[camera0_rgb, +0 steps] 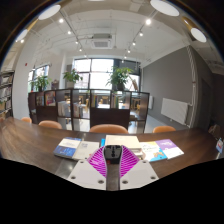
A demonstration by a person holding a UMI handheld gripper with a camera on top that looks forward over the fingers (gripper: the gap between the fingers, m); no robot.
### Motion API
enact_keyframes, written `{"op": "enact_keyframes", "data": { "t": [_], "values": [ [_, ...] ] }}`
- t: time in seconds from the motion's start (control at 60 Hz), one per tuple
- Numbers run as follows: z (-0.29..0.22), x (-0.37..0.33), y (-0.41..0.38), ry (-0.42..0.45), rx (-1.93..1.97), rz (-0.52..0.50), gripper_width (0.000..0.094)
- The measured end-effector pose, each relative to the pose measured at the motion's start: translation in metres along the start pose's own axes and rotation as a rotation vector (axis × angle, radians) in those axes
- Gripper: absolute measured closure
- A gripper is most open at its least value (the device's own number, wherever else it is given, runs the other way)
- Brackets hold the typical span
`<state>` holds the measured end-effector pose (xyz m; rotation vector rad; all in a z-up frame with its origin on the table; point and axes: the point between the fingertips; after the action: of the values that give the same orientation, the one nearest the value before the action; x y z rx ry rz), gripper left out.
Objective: Unplug charger
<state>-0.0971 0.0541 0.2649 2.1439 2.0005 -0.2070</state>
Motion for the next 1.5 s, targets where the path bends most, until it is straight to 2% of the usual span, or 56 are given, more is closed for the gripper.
{"op": "enact_keyframes", "data": {
  "t": [0.067, 0.217, 0.367, 0.533, 0.617, 0.667, 0.7, 0.783, 0.85, 0.9, 1.017, 1.133, 1.5],
  "values": [
    [0.058, 0.004, 0.024, -0.102, 0.009, 0.005, 0.0795],
    [0.179, 0.017, 0.042, -0.274, 0.028, -0.018, 0.0767],
    [0.235, 0.021, 0.045, -0.354, 0.080, -0.029, 0.0758],
    [0.267, 0.022, 0.038, -0.406, 0.039, -0.063, 0.0685],
    [0.262, 0.018, 0.036, -0.400, 0.032, -0.068, 0.0629],
    [0.254, 0.016, 0.034, -0.398, 0.020, -0.072, 0.0505],
    [0.241, 0.011, 0.032, -0.378, 0.015, -0.075, 0.0444],
    [0.200, -0.005, 0.027, -0.320, 0.009, -0.072, 0.0369],
    [0.163, -0.025, 0.029, -0.276, -0.001, -0.049, 0.0243],
    [0.137, -0.046, 0.027, -0.240, -0.008, -0.034, 0.0197],
    [0.087, -0.101, 0.017, -0.169, 0.012, -0.034, 0.0201],
    [0.069, -0.154, 0.007, -0.144, 0.026, -0.049, 0.0199],
    [0.115, -0.269, -0.021, -0.210, 0.017, -0.051, 0.0197]
  ]
}}
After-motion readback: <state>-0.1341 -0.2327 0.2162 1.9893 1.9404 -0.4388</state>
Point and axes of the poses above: the point between the fingertips, and its own axes, seen from behind it with the camera up: y to the right, z down, x forward, the way the camera looks, and after that the axes turned 1 degree about x, right-handed
